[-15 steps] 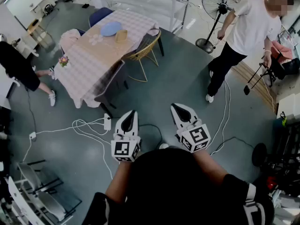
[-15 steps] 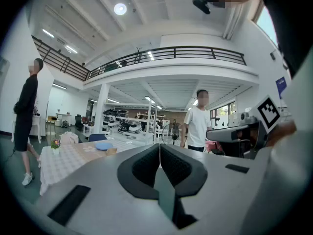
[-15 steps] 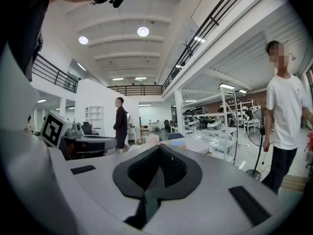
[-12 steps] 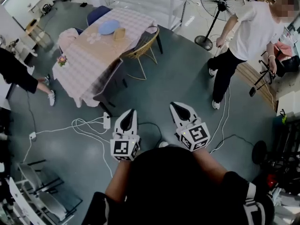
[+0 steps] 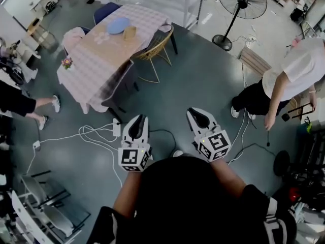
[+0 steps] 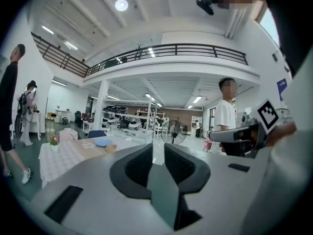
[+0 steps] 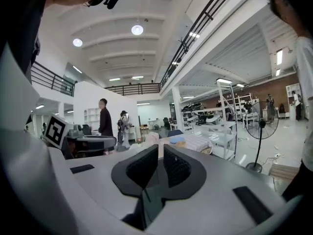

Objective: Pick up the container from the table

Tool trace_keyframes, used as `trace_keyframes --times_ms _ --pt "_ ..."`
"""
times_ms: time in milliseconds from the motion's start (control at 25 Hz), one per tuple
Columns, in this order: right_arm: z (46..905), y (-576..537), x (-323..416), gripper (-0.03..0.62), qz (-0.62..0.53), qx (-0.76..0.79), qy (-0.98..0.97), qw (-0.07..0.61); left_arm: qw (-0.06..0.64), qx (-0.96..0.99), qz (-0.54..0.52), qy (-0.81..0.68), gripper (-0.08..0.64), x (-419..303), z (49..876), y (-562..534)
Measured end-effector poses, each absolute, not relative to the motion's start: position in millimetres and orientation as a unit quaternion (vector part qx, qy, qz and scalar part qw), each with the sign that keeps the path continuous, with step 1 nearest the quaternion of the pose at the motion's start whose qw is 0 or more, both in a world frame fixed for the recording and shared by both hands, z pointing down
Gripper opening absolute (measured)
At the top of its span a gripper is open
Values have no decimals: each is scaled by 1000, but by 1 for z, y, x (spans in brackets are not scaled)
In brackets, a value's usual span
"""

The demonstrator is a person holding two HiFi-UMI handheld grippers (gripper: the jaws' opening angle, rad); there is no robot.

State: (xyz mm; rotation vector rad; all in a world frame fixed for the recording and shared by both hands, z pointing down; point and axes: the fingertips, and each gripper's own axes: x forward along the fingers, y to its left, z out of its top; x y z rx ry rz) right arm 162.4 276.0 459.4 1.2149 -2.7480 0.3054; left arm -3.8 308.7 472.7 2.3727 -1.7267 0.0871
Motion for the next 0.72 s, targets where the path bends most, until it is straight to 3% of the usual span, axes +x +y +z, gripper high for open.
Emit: trace_keyframes --times_ms 80,200,720 --pt "461 277 161 85 100 399 -909 65 110 803 34 -585 149 -6 476 307" --pt "469 276 161 163 110 386 -913 74 119 804 37 -581 169 -6 482 302" --pt "498 246 186 166 149 377 -912 71 134 789 59 -597 169 8 507 277"
